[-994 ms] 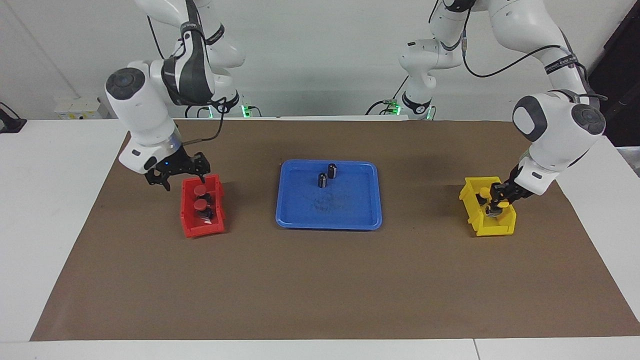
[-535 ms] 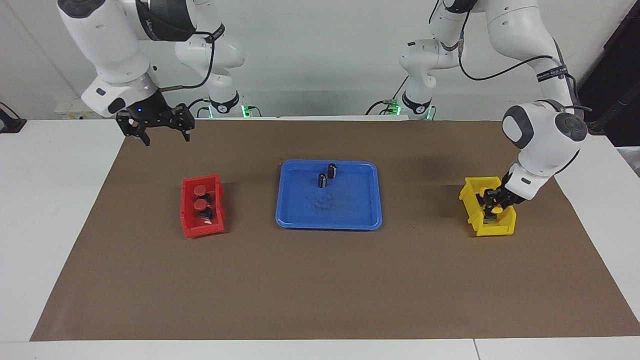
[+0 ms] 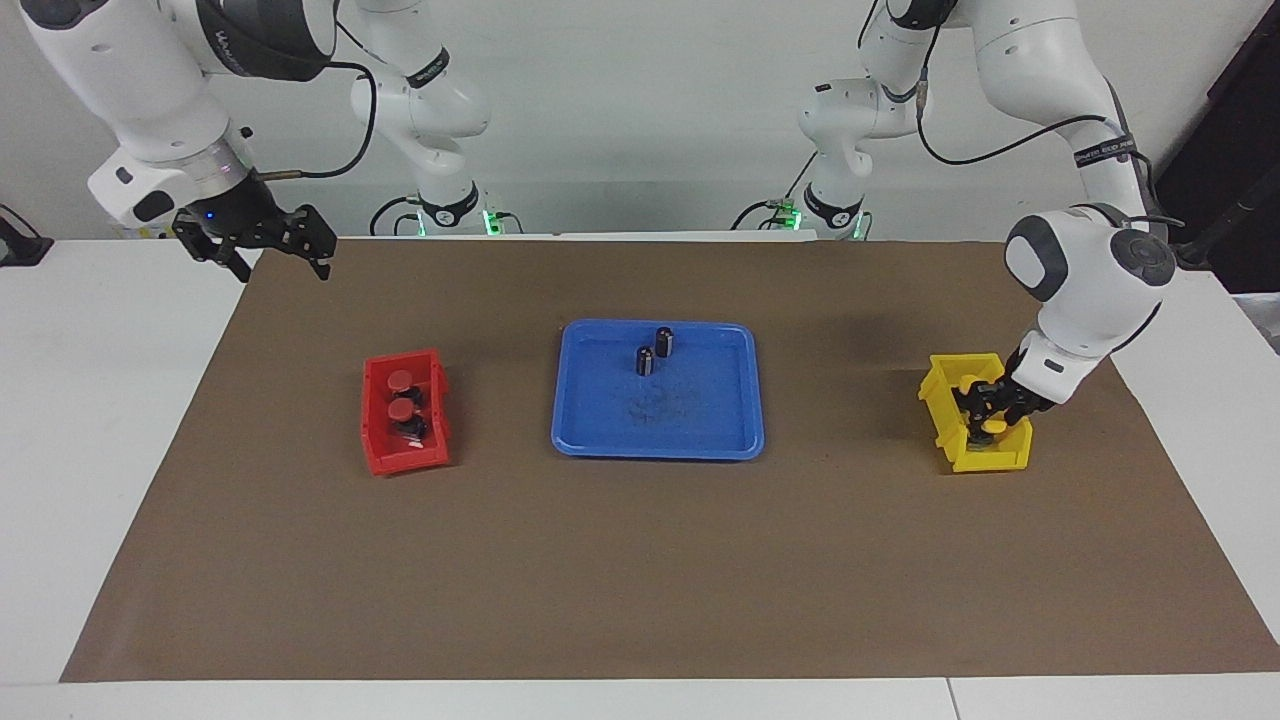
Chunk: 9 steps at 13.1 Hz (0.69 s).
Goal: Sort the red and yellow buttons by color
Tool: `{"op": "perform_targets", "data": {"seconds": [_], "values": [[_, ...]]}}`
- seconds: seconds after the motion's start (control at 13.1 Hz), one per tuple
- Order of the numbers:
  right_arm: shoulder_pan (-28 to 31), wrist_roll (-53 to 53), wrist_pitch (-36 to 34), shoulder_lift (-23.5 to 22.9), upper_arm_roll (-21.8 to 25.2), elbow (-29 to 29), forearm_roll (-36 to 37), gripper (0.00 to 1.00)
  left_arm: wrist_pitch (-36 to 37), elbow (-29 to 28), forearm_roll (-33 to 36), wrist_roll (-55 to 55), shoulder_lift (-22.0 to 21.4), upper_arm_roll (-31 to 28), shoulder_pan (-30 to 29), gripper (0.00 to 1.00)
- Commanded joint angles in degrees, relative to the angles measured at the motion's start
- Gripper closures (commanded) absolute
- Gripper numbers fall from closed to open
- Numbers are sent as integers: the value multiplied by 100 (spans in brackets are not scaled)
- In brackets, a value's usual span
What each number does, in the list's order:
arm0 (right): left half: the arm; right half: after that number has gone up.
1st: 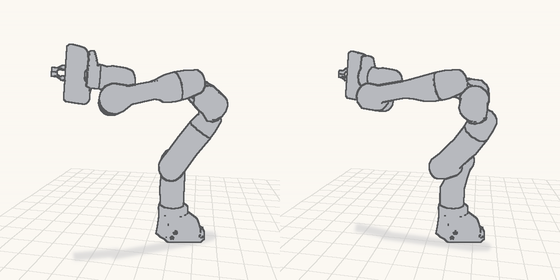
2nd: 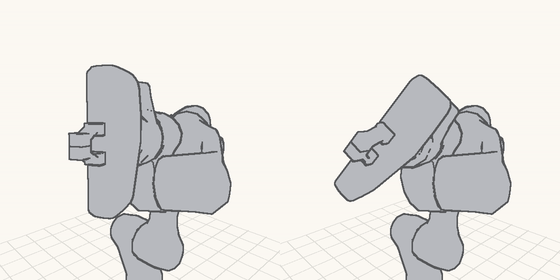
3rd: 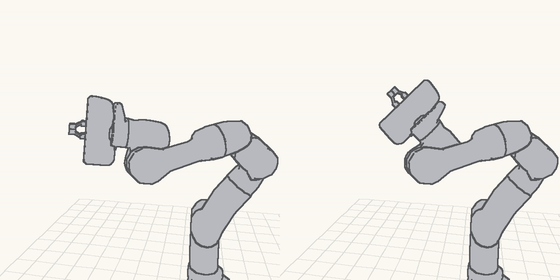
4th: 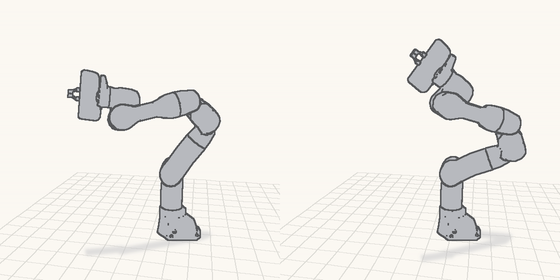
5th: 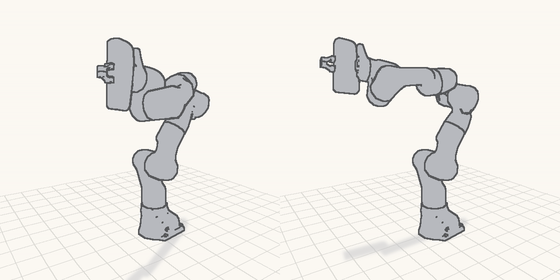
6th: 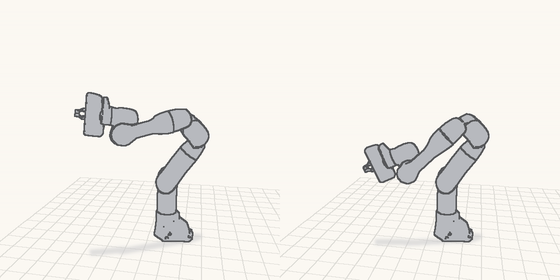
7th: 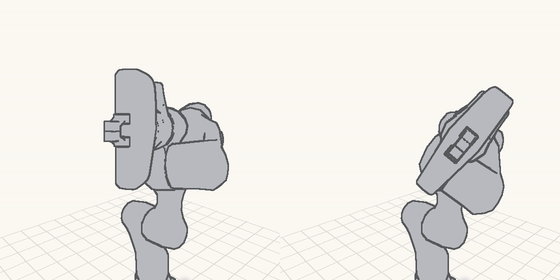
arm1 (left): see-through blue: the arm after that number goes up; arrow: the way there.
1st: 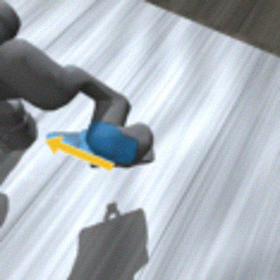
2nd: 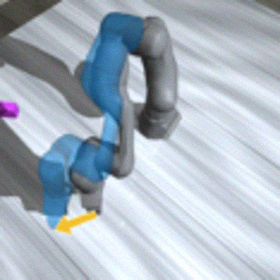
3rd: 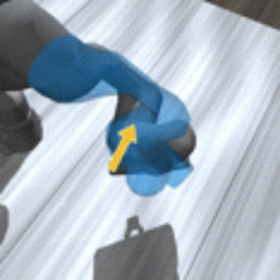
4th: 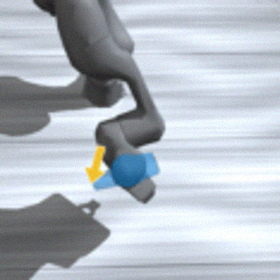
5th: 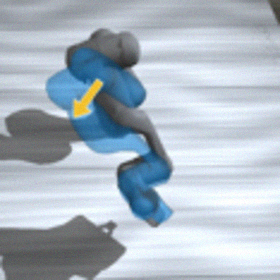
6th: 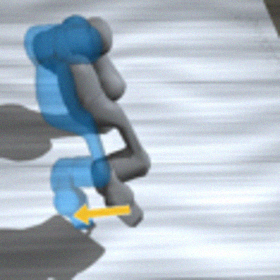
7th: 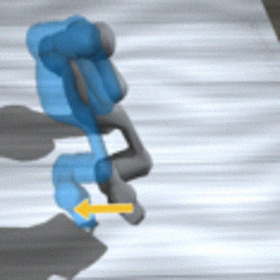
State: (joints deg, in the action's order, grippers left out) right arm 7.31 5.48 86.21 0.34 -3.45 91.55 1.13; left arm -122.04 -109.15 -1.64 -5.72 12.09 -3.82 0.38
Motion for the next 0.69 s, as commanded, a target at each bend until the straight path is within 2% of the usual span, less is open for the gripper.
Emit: {"op": "perform_targets", "data": {"seconds": [0.0,0.23,0.61], "values": [[43,14,-122,62,-42,-42,-16,0,1082,831,111,-61,-92,30,23,0],[-1,-38,61,62,-68,-7,-52,0,2593,1868,103,-157,-233,91,41,0],[-10,-21,150,115,-94,108,-52,0,3817,2380,94,-122,-795,4,182,0]]}}
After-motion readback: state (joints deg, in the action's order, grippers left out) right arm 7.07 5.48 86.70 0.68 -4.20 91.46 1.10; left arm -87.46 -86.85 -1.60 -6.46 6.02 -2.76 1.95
